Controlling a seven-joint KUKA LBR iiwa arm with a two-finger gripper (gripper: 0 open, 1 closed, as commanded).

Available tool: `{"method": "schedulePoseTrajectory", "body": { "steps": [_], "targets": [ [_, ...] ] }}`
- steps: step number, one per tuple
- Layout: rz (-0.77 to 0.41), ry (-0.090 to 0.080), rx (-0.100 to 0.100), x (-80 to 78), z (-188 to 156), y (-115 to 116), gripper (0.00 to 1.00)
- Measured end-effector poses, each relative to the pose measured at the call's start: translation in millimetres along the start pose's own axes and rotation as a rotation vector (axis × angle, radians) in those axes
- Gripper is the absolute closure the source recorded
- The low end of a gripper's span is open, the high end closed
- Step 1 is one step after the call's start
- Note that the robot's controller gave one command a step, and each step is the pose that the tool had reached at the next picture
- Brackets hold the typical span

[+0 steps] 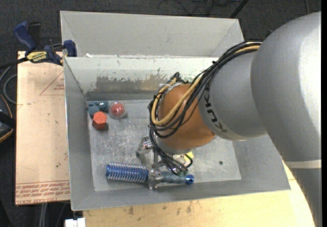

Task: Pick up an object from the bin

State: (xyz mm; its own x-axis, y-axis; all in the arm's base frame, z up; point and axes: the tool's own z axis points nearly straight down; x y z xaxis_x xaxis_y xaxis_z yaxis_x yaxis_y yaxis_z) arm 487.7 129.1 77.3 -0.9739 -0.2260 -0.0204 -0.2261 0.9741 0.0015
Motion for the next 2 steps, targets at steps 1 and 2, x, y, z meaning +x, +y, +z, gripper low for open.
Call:
{"method": "schedulePoseTrajectory", "body": {
  "steps": [1,2],
  "targets": [
    [0.001,0.009,-0.001,2.5,-0.3,0.4,1.0],
    [0.024,0.012,0.002,-14.6,-114.1,-14.9,1.0]
  ]
}}
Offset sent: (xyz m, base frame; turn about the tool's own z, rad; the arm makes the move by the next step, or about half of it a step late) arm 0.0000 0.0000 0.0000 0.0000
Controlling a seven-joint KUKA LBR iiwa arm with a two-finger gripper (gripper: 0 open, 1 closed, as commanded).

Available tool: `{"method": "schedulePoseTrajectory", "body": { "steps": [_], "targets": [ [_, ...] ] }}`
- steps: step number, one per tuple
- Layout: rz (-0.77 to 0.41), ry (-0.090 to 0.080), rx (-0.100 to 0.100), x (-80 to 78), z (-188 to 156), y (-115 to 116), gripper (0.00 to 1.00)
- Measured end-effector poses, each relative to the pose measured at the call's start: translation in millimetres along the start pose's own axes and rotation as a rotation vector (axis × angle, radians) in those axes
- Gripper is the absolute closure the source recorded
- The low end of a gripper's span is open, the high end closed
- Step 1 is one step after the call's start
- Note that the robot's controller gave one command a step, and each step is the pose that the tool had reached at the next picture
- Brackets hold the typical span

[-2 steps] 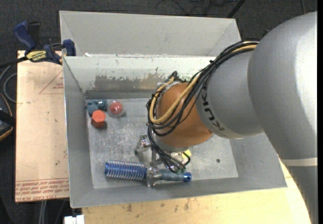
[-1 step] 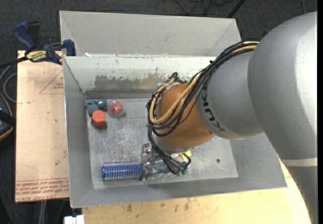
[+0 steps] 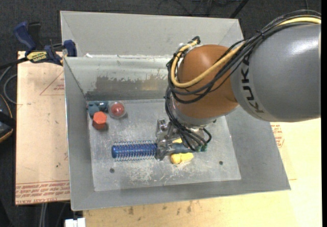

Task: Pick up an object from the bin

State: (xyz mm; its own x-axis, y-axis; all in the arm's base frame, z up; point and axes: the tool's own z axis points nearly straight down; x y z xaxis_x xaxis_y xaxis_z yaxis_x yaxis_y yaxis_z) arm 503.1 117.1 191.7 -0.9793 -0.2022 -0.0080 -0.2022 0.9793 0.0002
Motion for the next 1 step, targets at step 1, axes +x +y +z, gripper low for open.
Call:
{"method": "schedulePoseTrajectory", "body": {
  "steps": [1],
  "targets": [
    [-0.011,-0.002,-0.001,1.2,-77.9,11.4,1.0]
  ]
}}
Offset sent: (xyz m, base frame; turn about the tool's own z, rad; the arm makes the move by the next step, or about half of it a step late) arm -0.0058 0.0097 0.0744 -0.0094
